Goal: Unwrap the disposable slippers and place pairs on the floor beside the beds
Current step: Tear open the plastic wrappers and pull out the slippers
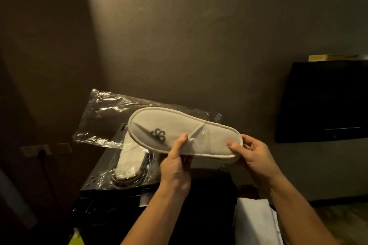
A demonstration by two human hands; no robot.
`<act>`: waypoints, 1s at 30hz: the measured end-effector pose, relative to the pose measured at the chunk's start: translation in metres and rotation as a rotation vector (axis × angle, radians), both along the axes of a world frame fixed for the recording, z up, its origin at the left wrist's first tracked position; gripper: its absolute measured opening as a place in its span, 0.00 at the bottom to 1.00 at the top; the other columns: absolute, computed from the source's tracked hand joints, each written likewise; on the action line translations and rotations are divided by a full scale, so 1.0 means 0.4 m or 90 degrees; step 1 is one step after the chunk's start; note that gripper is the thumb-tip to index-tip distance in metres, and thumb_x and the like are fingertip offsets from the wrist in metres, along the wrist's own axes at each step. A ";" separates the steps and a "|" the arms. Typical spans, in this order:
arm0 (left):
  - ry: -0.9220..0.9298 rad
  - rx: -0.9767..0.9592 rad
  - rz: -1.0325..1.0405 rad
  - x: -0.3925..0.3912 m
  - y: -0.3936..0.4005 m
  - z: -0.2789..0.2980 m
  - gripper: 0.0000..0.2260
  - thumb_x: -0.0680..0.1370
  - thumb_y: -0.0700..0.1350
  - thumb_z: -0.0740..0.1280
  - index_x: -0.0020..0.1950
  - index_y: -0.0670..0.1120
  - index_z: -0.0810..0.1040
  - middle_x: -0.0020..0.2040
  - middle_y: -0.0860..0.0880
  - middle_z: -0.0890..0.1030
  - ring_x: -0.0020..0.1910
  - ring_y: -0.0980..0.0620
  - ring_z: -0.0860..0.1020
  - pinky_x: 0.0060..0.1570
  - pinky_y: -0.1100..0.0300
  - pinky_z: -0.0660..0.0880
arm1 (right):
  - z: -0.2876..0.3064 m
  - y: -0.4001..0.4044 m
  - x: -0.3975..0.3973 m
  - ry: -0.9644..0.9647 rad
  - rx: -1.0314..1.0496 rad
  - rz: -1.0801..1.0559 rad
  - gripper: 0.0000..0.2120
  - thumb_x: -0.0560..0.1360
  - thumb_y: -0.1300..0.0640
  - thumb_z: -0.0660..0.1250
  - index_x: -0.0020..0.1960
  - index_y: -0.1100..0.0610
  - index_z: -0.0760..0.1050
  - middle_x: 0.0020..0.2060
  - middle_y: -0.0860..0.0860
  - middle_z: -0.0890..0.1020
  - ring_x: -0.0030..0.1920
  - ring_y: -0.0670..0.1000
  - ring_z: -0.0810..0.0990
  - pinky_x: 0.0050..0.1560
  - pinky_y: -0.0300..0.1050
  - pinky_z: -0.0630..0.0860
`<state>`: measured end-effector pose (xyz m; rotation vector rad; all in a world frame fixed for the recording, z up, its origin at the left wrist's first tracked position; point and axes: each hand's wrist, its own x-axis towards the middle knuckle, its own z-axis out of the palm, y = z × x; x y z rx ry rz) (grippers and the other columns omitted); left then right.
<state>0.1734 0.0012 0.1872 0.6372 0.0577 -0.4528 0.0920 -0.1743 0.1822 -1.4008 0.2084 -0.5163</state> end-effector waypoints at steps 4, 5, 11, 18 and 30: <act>-0.033 -0.006 0.057 0.049 0.023 0.003 0.07 0.70 0.36 0.75 0.47 0.41 0.84 0.42 0.46 0.87 0.39 0.49 0.85 0.43 0.48 0.84 | -0.010 -0.028 -0.011 -0.023 -0.007 -0.038 0.18 0.68 0.56 0.74 0.57 0.60 0.81 0.50 0.56 0.87 0.52 0.57 0.86 0.52 0.55 0.83; -0.044 0.006 0.078 0.058 0.028 0.002 0.09 0.70 0.36 0.75 0.50 0.41 0.84 0.43 0.46 0.87 0.40 0.50 0.85 0.46 0.48 0.84 | -0.014 -0.037 -0.014 -0.023 -0.005 -0.041 0.18 0.68 0.56 0.74 0.57 0.60 0.81 0.50 0.57 0.87 0.52 0.57 0.86 0.51 0.54 0.83; -0.025 -0.012 0.065 0.083 0.007 -0.012 0.19 0.66 0.41 0.78 0.55 0.41 0.82 0.53 0.42 0.86 0.51 0.43 0.85 0.56 0.42 0.79 | -0.030 -0.046 -0.001 -0.019 0.020 -0.045 0.18 0.68 0.56 0.74 0.57 0.60 0.81 0.50 0.57 0.87 0.51 0.57 0.86 0.48 0.50 0.85; -0.005 0.021 0.061 0.056 -0.031 -0.016 0.14 0.66 0.37 0.78 0.51 0.39 0.83 0.48 0.42 0.86 0.48 0.43 0.84 0.58 0.41 0.78 | -0.038 -0.037 -0.002 0.003 0.024 -0.048 0.20 0.68 0.55 0.74 0.58 0.59 0.81 0.50 0.57 0.87 0.51 0.57 0.86 0.51 0.54 0.84; -0.097 0.085 0.159 0.148 0.045 -0.009 0.12 0.74 0.38 0.73 0.56 0.47 0.82 0.56 0.42 0.85 0.52 0.45 0.84 0.45 0.53 0.83 | -0.028 -0.097 -0.073 -0.008 0.031 -0.109 0.39 0.49 0.44 0.85 0.55 0.59 0.81 0.46 0.57 0.88 0.43 0.52 0.87 0.36 0.41 0.83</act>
